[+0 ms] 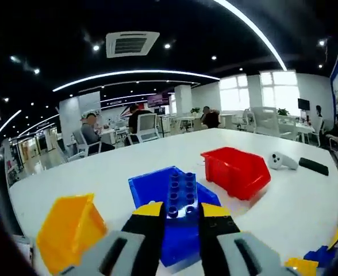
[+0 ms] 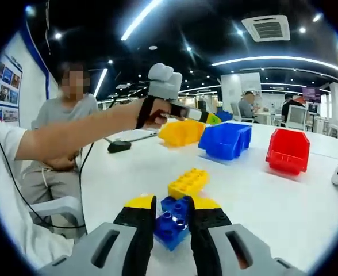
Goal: Take apart the toy blocks one by one and place each separated block into its matching bin, sorting the blocks by their type until all the connected pieces are disassembled and separated into the correct bins
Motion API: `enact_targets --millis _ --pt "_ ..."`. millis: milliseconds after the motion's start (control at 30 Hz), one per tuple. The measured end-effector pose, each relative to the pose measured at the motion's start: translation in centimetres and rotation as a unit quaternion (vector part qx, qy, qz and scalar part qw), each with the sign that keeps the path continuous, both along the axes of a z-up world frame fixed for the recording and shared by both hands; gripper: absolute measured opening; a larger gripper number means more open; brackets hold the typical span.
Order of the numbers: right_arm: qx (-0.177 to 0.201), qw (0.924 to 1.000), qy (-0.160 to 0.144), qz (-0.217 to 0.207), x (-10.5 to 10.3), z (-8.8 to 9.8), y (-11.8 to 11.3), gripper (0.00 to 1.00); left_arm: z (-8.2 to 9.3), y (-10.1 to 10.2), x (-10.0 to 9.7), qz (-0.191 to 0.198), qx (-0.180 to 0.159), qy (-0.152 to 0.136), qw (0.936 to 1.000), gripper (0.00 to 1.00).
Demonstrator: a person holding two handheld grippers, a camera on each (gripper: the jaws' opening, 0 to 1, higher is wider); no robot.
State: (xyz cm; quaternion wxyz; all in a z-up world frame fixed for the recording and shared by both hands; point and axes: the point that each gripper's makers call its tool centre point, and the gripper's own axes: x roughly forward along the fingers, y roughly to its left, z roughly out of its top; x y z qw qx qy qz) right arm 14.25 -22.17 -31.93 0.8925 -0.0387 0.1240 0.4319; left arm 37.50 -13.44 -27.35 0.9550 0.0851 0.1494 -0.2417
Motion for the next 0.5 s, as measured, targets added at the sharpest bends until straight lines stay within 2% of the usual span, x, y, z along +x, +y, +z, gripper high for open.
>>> enact_targets --millis 200,300,333,433,500 --pt "-0.002 1.0 -0.001 -0.003 0.0 0.0 0.0 0.27 -1.6 0.4 0.8 0.024 0.02 0.013 0.9994 0.25" --pt "-0.002 1.0 0.0 -0.004 0.0 0.0 0.0 0.27 -1.9 0.5 0.8 0.031 0.018 0.017 0.9992 0.25" --pt "-0.002 1.0 0.0 -0.004 0.0 0.0 -0.1 0.27 -1.8 0.6 0.9 0.034 0.019 0.014 0.9991 0.29" --pt "-0.001 1.0 0.0 -0.005 -0.1 0.0 -0.1 0.27 -1.2 0.1 0.8 0.021 0.002 0.003 0.9998 0.58" --pt "-0.001 1.0 0.0 -0.005 -0.1 0.0 -0.2 0.27 -1.0 -0.1 0.4 0.014 0.004 -0.004 0.9999 0.62"
